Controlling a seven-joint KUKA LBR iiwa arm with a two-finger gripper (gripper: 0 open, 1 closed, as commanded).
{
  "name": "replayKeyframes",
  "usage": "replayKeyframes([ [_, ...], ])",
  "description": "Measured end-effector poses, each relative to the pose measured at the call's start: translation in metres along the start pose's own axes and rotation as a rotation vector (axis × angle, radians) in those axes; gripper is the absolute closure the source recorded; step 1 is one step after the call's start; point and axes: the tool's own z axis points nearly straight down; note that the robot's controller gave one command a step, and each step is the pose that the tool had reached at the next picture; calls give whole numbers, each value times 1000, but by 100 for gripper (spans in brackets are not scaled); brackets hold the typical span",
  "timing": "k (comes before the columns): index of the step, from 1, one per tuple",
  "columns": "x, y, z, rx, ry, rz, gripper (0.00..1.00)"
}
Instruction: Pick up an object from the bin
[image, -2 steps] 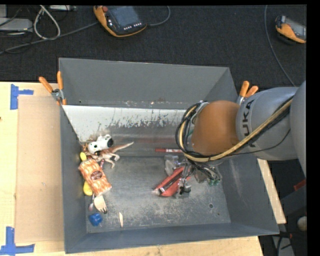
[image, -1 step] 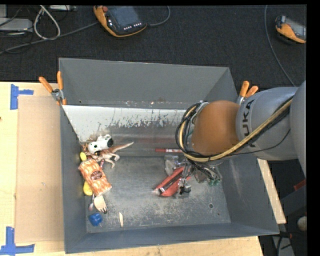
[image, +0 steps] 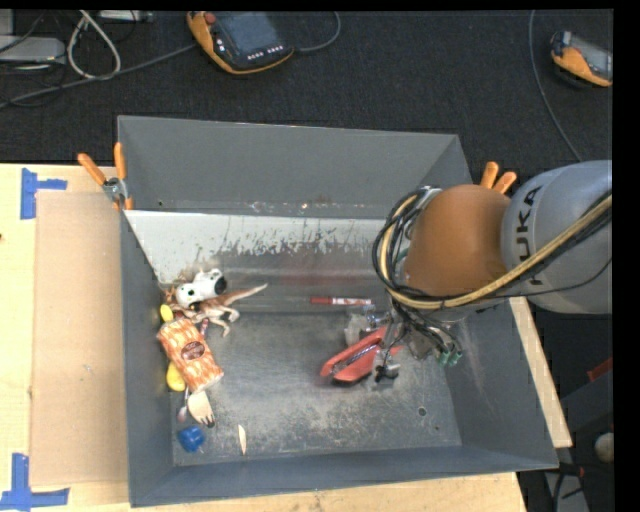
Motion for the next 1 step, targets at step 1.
replayKeyframes([
  [1,-13,-8,-76,0,-1,-27,100],
])
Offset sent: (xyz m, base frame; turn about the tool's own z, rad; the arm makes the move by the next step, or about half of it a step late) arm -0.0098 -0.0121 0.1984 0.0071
